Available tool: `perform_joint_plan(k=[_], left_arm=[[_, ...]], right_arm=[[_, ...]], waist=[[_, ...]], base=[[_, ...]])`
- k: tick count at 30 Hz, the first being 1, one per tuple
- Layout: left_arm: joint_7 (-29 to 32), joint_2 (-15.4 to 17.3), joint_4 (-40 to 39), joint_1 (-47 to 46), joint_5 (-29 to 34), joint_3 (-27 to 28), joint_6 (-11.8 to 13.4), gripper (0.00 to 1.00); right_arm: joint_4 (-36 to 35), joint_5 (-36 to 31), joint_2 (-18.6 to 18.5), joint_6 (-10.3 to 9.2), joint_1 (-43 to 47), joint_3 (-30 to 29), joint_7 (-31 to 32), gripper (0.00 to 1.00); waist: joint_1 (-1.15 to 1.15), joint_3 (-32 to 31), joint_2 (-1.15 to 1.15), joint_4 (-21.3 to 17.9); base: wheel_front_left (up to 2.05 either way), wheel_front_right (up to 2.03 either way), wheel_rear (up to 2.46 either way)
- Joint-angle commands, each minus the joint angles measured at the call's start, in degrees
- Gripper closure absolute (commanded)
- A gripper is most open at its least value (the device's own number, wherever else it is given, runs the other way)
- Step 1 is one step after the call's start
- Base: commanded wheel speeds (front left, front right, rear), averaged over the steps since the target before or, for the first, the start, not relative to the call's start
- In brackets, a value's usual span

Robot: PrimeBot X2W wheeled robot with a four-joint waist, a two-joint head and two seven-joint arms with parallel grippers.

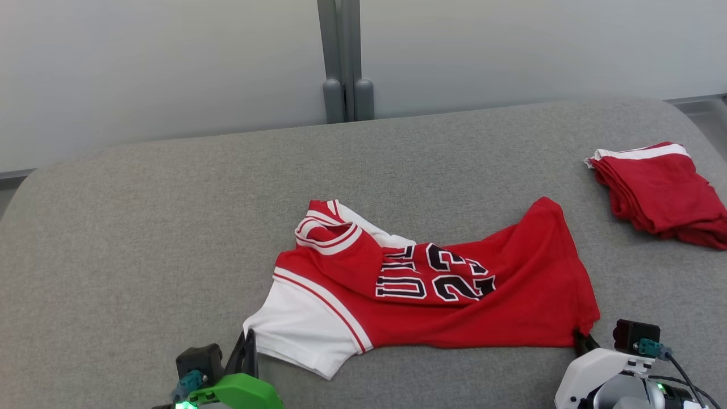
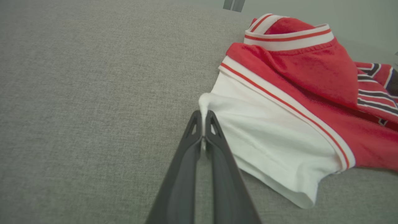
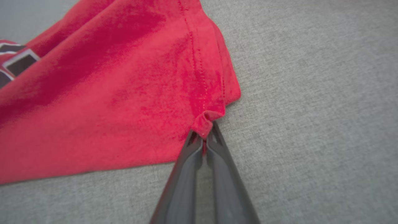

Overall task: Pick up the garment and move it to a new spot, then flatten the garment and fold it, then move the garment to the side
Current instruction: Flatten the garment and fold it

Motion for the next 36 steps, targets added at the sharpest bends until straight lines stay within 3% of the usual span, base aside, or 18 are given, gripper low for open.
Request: perform_joint_plan(k=[1, 8, 22, 28, 36], left_arm=[[-0.3, 0.6, -0.8, 0.3, 0.0, 0.0, 0.3, 1.00], [-0.6, 1.1, -5.3, 0.6, 0.2, 0.2, 0.6, 1.00], [0.7, 2.6, -13.0, 2.3, 0.3, 0.0, 2.5, 1.00], [-0.1, 3.8, -17.2, 1.1, 1.0, 1.0, 3.2, 1.00], [-1.2, 5.8, -30.1, -2.9, 2.4, 3.3, 2.6, 1.00]], right_arm=[[-0.3, 1.1, 0.2, -0.09, 0.8, 0.8, -0.3, 1.00], [-8.7, 2.0, 0.0, -0.09, 3.8, 2.6, -0.7, 1.00], [-41.3, 1.6, 0.1, -0.09, 13.5, 1.0, 7.7, 1.00], [-53.5, 0.8, 0.0, -0.09, 11.9, 2.5, 11.2, 1.00], [-66.0, 1.2, 0.0, -0.09, 9.4, 1.7, 11.5, 1.00]], waist=[[0.00, -0.2, 0.00, -0.1], [0.00, -1.2, 0.00, -0.8], [0.00, -1.7, 0.00, -1.1], [0.00, -1.9, 0.00, -0.9], [0.00, -3.3, 0.00, 0.3]], base=[[0.00, 0.00, 0.00], [0.00, 0.00, 0.00], [0.00, 0.00, 0.00], [0.00, 0.00, 0.00], [0.00, 0.00, 0.00]])
